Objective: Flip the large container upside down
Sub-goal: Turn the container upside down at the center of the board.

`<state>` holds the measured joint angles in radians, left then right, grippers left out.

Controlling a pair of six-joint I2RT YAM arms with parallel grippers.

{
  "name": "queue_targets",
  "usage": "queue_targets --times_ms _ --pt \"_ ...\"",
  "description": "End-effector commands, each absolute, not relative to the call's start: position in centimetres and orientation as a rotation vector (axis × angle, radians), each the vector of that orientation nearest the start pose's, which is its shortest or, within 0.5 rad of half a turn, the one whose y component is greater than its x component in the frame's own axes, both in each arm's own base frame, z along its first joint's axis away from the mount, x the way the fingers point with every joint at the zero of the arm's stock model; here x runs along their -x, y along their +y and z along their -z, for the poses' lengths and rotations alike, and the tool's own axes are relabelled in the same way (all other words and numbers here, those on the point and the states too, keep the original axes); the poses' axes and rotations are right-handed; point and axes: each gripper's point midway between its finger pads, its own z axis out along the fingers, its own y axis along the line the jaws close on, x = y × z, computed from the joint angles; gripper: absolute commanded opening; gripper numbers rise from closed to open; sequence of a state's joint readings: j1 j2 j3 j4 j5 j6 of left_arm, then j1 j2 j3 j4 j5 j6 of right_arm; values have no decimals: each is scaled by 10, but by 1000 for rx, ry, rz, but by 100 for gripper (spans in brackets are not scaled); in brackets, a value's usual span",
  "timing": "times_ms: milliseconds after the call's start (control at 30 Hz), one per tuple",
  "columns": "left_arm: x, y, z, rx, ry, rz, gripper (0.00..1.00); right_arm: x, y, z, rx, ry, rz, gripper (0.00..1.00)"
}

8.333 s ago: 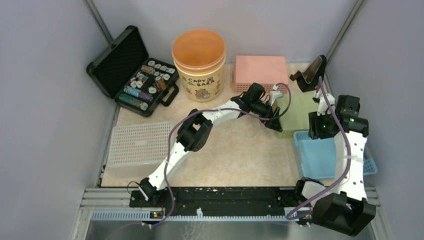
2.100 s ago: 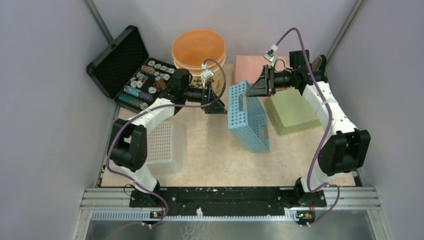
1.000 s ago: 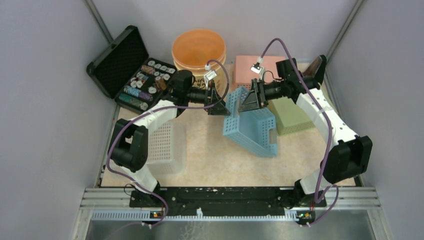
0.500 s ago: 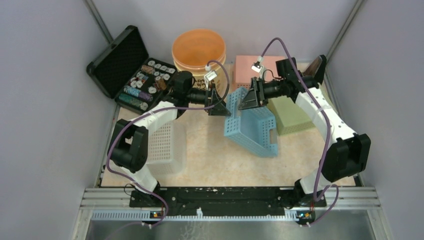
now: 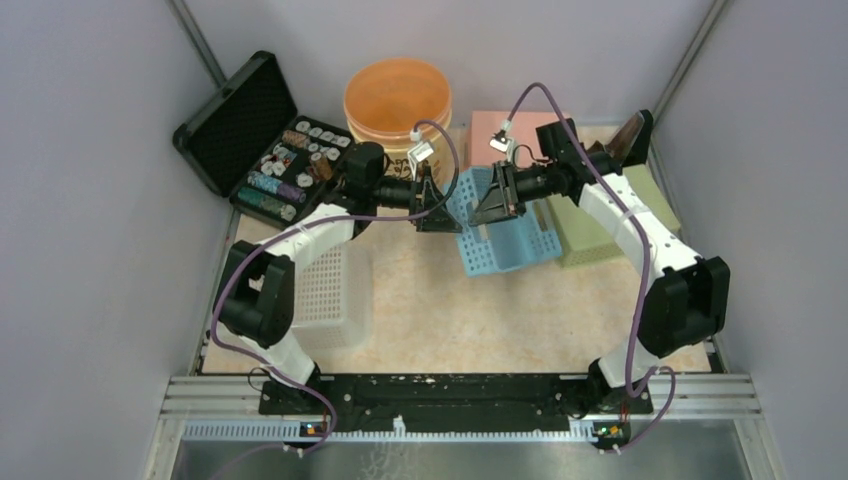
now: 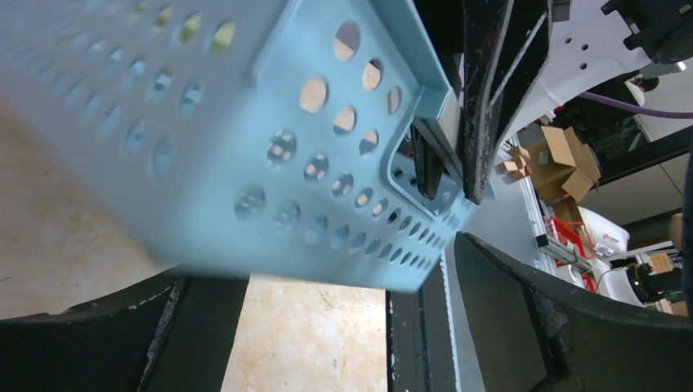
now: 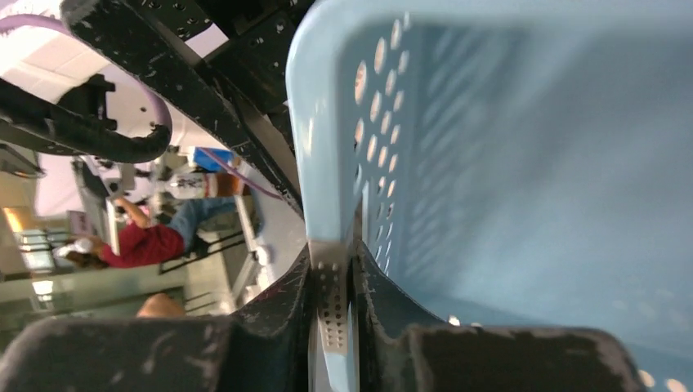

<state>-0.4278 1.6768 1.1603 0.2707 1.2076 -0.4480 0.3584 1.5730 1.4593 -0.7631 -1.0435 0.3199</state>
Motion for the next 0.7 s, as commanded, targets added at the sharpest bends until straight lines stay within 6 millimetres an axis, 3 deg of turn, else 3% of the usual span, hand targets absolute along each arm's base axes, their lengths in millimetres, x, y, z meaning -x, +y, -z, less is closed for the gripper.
queue_targets --times_ms 0,267,400,667 --pt "-283 -318 -266 -983 1655 1639 99 -255 270 -307 660 2195 -1574 8" --pt "-263 -302 -294 -1157 1551 1559 99 -220 269 -336 678 2094 -1788 0" --pt "-259 -285 -305 -1251 1459 1422 99 -210 269 -347 690 2058 -1892 0" --pt "-262 -256 -304 -1276 1477 1266 99 -205 270 -365 693 1967 -2014 0"
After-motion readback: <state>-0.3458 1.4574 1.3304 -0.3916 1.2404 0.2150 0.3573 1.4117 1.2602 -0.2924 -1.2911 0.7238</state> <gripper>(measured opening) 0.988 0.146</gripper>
